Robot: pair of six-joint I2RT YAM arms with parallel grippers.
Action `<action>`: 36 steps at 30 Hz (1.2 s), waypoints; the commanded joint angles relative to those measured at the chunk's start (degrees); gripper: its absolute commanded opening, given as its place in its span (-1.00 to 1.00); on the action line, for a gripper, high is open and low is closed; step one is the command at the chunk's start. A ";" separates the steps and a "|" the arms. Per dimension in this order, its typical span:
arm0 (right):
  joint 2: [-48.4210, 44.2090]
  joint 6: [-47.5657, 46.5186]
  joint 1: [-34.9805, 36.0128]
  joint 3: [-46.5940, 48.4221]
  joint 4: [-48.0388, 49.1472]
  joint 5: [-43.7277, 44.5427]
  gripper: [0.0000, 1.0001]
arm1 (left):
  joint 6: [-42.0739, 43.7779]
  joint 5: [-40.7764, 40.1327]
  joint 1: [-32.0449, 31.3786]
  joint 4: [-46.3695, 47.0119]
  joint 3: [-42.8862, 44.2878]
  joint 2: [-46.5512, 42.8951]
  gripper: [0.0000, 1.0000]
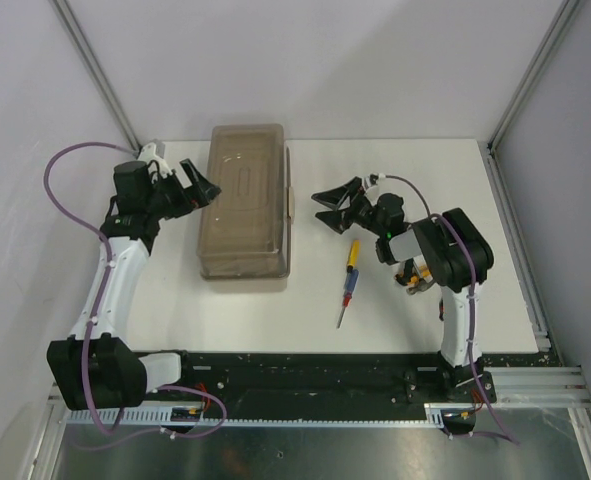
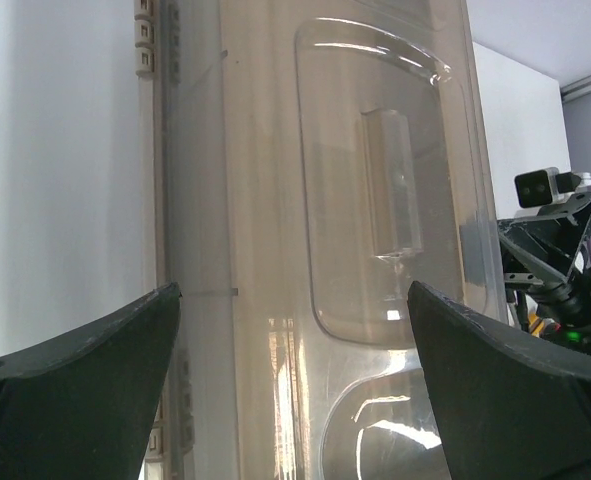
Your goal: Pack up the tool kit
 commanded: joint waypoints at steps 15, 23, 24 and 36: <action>11.04 15.29 4.10 7.21 23.15 0.10 0.99 | 0.02 1.72 -2.50 1.15 -1.08 1.69 0.99; 15.04 19.96 5.24 10.99 25.72 0.71 0.99 | -0.65 -4.46 -2.60 0.78 -2.87 0.24 0.99; 15.42 20.29 5.37 11.28 26.02 0.70 0.99 | -0.74 -4.33 -2.56 0.75 -2.91 0.26 0.99; 15.81 17.29 6.31 12.78 26.78 -3.03 0.87 | -1.45 -3.73 -2.74 0.81 -4.32 0.87 0.99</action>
